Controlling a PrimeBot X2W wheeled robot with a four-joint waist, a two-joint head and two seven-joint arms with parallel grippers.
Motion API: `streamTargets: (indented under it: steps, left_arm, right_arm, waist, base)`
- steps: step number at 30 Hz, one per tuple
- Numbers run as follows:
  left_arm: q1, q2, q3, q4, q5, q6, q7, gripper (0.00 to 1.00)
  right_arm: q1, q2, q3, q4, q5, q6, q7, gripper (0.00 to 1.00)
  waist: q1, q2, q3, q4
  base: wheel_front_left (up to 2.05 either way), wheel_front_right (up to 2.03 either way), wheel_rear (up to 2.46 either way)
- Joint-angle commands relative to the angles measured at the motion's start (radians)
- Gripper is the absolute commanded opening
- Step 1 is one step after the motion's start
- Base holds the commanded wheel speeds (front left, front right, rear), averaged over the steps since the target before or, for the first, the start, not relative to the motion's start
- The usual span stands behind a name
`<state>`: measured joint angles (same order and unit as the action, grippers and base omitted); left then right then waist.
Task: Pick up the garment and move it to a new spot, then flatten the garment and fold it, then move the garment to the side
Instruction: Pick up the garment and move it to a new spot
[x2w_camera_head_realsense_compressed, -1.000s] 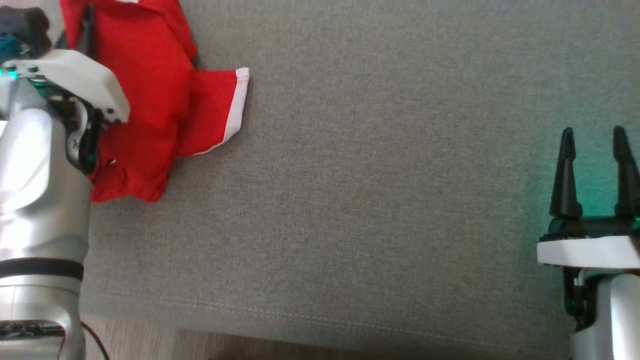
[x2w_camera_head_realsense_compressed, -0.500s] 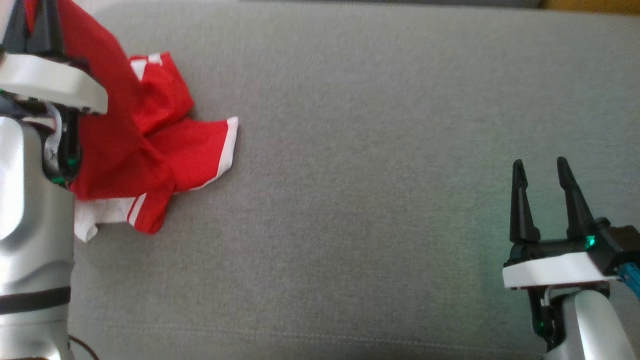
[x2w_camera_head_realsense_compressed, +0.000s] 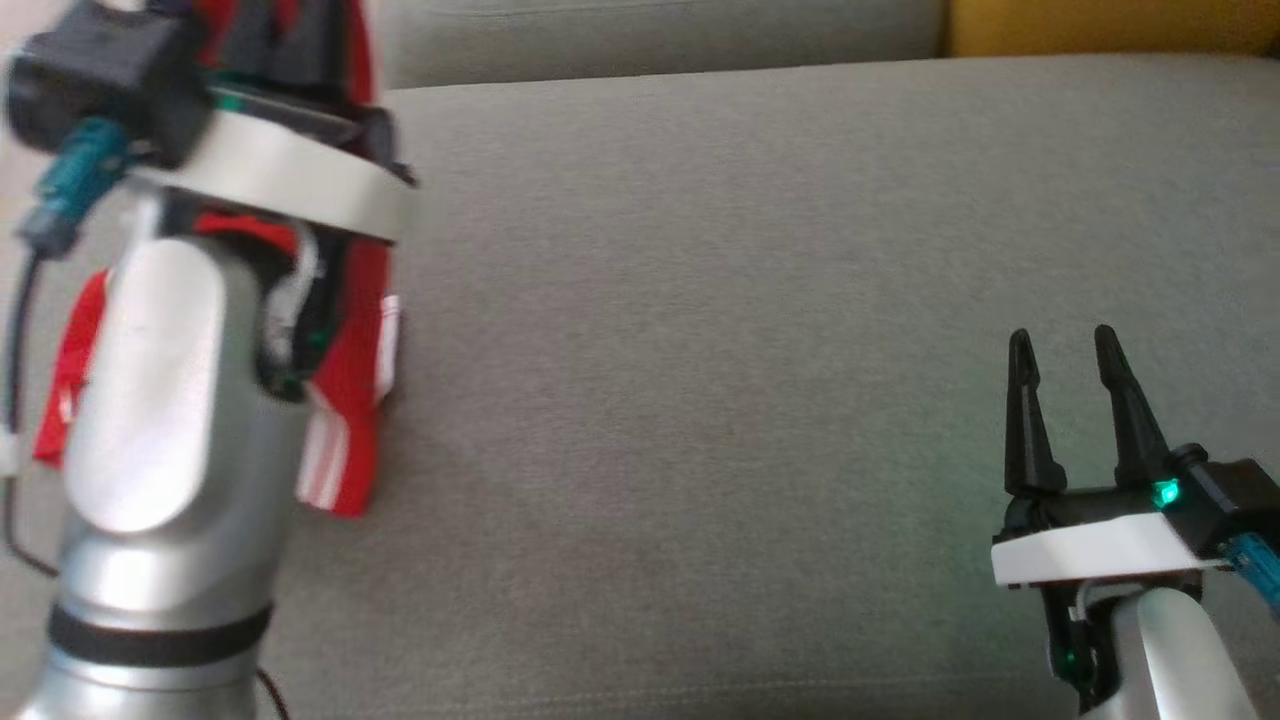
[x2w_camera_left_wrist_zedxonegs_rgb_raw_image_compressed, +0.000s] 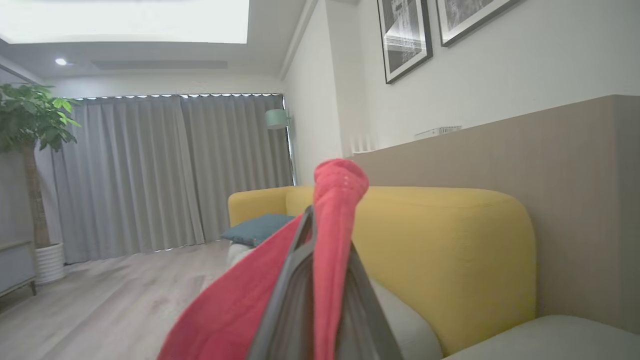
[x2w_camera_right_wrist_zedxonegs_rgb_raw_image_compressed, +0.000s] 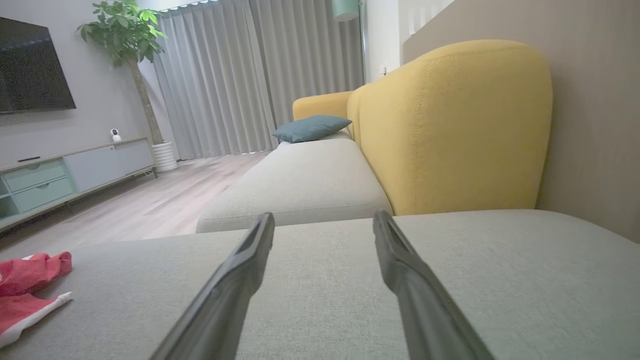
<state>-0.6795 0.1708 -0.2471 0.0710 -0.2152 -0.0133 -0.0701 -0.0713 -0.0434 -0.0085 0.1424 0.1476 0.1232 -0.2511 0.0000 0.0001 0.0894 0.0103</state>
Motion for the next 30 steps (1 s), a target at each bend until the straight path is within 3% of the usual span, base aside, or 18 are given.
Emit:
streamTargets:
  steps: [1, 10, 11, 18, 22, 23, 30]
  left_arm:
    - [-0.063, 0.008, 0.012, -0.031, 0.008, 0.003, 0.008, 0.00]
    - [-0.129, -0.090, -0.090, 0.104, 0.016, 0.028, -0.032, 0.00]
    - [-0.129, -0.090, -0.090, 0.104, 0.016, 0.028, -0.032, 0.00]
    - [-0.261, -0.119, -0.215, 0.296, -0.001, 0.042, -0.136, 0.00]
    - [-0.303, -0.120, -0.327, 0.368, -0.086, 0.053, -0.171, 0.00]
    - [-0.309, -0.120, -0.359, 0.395, -0.106, 0.056, -0.173, 1.00]
    - [-0.348, -0.120, -0.469, 0.495, -0.220, 0.093, -0.187, 1.00]
  right_arm:
    - [-0.039, -0.007, 0.029, -0.038, 0.007, 0.008, -0.011, 1.00]
    - [-0.100, -0.007, 0.100, -0.076, 0.050, 0.008, -0.011, 1.00]
    - [-0.100, -0.007, 0.100, -0.076, 0.050, 0.008, -0.011, 1.00]
    - [-0.133, -0.007, 0.212, -0.130, 0.109, 0.008, -0.011, 1.00]
    - [-0.136, -0.007, 0.229, -0.134, 0.124, 0.008, -0.011, 1.00]
    - [-0.137, -0.007, 0.226, -0.135, 0.126, 0.008, -0.011, 1.00]
    - [-0.133, -0.007, 0.188, -0.136, 0.122, 0.008, -0.011, 1.00]
  waist:
    - [0.0000, -0.0001, 0.014, -0.041]
    - [0.0000, -0.0001, 0.087, -0.203]
    - [0.0000, -0.0001, 0.087, -0.203]
    - [0.0000, -0.0001, 0.162, -0.386]
    - [0.0000, -0.0001, 0.174, -0.439]
    - [0.0000, -0.0001, 0.174, -0.444]
    - [0.0000, -0.0001, 0.164, -0.408]
  base:
    - [0.00, 0.00, 0.00]
    - [0.00, 0.00, 0.00]
    - [0.00, 0.00, 0.00]
    - [0.00, 0.00, 0.00]
    - [0.00, 0.00, 0.00]
    - [0.00, 0.00, 0.00]
    - [0.00, 0.00, 0.00]
